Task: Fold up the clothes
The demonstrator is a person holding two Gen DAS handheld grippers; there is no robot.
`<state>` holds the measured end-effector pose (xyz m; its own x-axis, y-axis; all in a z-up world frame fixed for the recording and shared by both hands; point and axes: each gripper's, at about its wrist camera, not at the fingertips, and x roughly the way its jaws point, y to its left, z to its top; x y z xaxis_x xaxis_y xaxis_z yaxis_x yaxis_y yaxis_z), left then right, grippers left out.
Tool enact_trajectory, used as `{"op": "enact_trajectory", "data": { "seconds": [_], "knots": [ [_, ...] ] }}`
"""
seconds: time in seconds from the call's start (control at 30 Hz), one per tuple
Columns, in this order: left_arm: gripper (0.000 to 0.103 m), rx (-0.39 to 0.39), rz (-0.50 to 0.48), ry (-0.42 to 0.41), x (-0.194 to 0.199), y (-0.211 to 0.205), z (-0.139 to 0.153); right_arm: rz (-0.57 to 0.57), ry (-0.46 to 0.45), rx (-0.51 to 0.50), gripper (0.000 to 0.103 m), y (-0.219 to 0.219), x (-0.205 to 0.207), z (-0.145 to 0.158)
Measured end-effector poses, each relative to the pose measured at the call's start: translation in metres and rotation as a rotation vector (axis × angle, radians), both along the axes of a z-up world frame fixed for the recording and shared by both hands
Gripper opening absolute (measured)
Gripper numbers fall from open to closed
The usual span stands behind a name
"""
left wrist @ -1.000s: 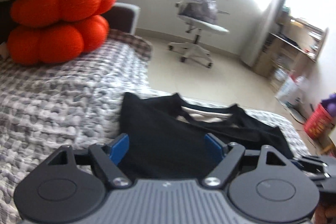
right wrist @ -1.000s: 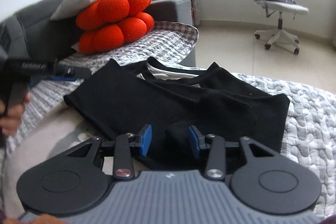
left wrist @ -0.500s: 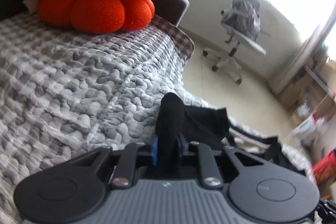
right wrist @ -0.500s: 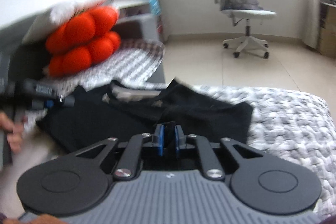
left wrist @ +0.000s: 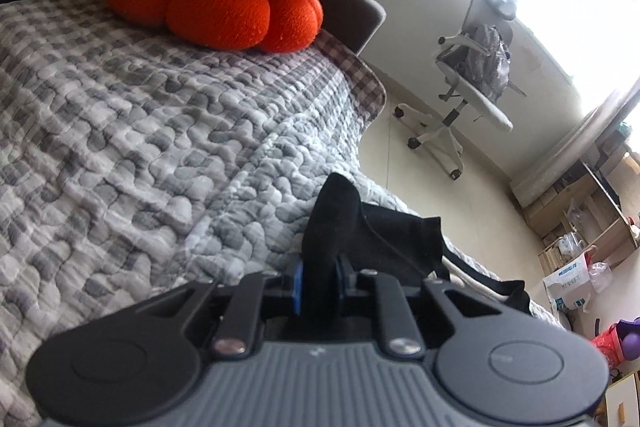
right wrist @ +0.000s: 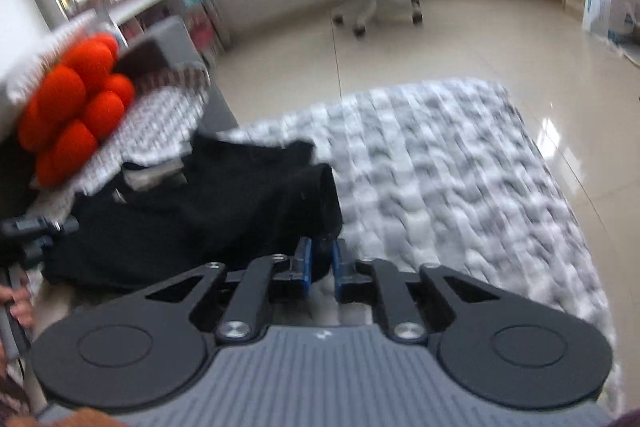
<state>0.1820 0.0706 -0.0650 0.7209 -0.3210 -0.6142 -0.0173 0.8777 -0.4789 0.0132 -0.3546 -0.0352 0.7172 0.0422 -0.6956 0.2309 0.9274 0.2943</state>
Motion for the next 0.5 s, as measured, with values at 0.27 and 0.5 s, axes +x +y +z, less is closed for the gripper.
{"op": "enact_trajectory", "data": {
  "seconds": [0.27,0.5],
  "knots": [
    [0.027,-0.049,-0.004,-0.014,0.001,0.011,0.005,-0.058,-0.105,0.038,0.056,-0.010,-0.004,0.009],
    [0.026,-0.112,-0.001,-0.058,0.010,0.013,-0.001,-0.103,-0.201,0.174,0.055,-0.022,0.019,-0.021]
  ]
}}
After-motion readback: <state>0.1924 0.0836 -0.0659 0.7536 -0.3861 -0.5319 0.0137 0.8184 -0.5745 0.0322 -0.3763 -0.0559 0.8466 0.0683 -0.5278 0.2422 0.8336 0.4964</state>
